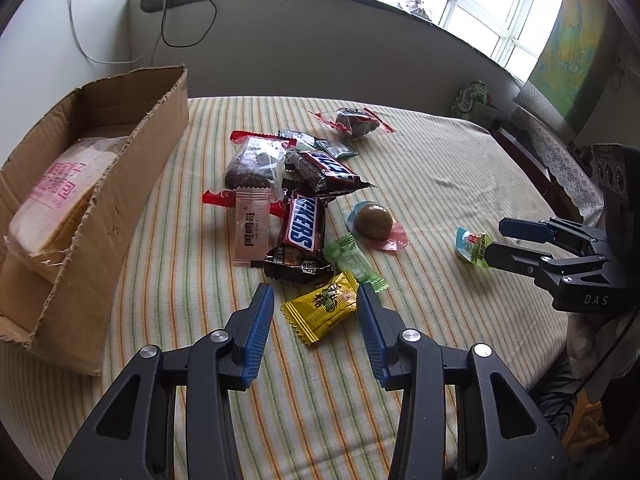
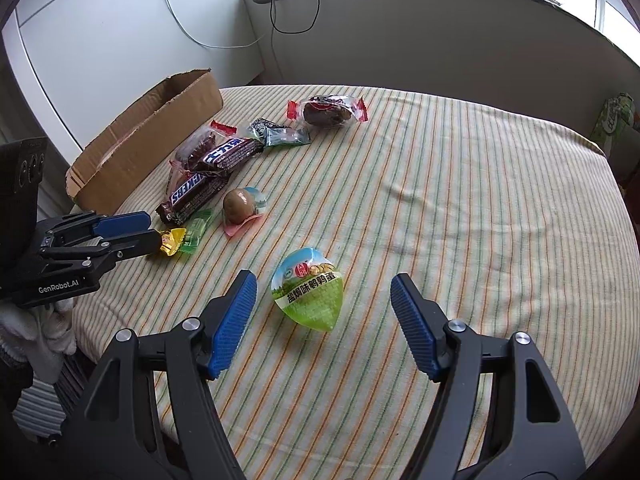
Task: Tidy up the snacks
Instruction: 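Grasp the yellow candy with the left gripper while the right gripper grasps the green egg snack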
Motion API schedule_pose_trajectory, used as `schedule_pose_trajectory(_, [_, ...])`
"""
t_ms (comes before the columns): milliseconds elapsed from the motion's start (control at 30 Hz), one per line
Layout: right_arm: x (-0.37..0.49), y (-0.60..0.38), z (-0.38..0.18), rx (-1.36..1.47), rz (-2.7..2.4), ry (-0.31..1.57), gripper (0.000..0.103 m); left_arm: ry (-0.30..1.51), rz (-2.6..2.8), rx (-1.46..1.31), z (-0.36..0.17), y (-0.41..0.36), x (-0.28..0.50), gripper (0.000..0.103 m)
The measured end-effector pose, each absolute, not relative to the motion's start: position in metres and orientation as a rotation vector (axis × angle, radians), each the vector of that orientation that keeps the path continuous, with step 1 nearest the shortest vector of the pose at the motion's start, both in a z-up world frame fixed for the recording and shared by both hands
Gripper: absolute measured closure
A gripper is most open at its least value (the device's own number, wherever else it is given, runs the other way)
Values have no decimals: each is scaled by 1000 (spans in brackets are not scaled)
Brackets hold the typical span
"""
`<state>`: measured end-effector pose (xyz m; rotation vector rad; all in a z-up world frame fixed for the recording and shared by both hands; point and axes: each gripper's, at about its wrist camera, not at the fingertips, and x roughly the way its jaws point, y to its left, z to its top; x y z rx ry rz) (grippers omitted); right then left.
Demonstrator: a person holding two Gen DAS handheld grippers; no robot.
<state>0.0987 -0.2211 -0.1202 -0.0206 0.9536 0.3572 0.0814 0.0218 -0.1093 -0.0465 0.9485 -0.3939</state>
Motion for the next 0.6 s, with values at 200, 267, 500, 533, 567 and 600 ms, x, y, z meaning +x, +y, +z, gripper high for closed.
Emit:
schedule_pose_trajectory(200, [102, -218, -122, -28, 363, 956, 31, 977, -434, -51, -114, 16, 83, 61])
schedule_pose_trajectory(267, [103, -217, -123, -24, 365, 957, 31, 982, -454, -43, -114, 12, 78, 61])
schedule_pose_trajectory(500, [104, -210, -125, -37, 379, 954, 31, 947, -439, 28, -107, 6, 70, 61])
schedule_pose_trajectory(533, [104, -209, -126, -40, 380, 955, 31, 944, -434, 33, -107, 8, 73, 61])
schedule_pose_trajectory(567, [104, -209, -126, -43, 380, 955, 31, 952, -436, 33, -107, 9, 76, 61])
schedule_pose_trajectory(600, [105, -209, -127, -46, 380, 956, 31, 958, -440, 37, -107, 9, 79, 61])
